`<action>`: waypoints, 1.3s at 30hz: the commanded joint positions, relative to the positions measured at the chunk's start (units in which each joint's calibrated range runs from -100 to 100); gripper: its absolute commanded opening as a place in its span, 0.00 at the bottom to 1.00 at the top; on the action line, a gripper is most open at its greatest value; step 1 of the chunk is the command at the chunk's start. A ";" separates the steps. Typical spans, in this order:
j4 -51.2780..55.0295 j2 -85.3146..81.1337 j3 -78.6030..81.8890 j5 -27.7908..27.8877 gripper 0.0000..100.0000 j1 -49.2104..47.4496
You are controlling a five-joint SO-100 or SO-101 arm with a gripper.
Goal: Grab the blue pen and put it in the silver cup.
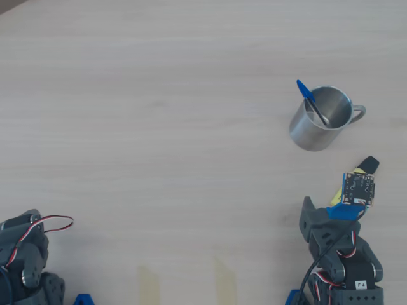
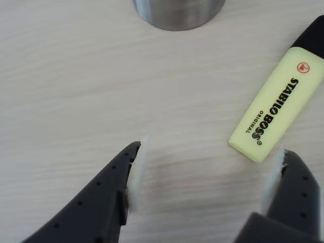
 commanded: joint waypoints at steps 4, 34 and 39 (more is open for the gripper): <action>5.06 -0.67 0.45 0.94 0.36 0.79; 16.82 -0.76 0.45 4.94 0.14 4.28; 16.90 -0.76 0.45 7.49 0.02 6.46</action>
